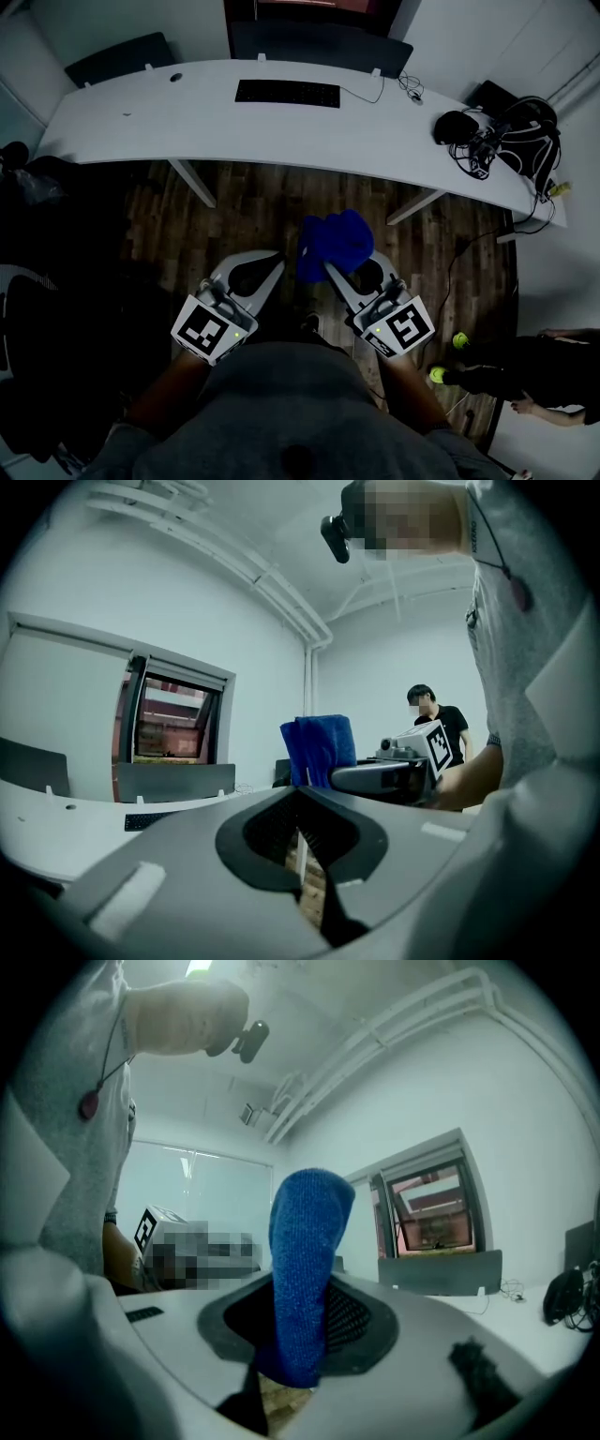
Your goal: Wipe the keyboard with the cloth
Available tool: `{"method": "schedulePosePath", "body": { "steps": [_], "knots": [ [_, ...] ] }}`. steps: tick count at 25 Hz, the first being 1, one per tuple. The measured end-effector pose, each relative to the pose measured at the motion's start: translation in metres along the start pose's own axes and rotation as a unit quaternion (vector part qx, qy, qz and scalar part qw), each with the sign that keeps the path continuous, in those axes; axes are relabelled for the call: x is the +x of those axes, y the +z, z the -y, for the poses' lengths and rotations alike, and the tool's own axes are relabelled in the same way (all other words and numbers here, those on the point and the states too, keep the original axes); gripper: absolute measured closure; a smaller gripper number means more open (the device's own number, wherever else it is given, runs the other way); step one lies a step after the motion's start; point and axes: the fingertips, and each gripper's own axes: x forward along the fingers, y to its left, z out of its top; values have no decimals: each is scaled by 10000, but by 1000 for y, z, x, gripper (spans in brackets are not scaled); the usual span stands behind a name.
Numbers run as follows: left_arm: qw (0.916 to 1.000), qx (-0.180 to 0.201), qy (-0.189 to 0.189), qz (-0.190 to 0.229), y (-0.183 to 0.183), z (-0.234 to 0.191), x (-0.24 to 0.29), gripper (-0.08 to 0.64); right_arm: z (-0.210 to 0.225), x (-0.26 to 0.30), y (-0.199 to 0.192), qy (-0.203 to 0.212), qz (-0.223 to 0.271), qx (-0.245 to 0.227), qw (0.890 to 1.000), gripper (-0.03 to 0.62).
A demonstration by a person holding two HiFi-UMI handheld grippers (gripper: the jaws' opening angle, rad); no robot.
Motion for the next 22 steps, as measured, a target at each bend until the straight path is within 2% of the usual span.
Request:
{"method": "schedulePosePath", "body": {
  "steps": [5,14,22],
  "knots": [
    [9998,12,138,163,6,2,21,554,16,-10,2,128,60,-10,9999,468],
    [9987,-151,439,206,6,5,50,554,44,-21,-4,460,-86,-61,9989,468],
    [9982,-177,520,239,0,-38,63,554,67,16,-15,487,-177,-117,9986,468]
  ]
}}
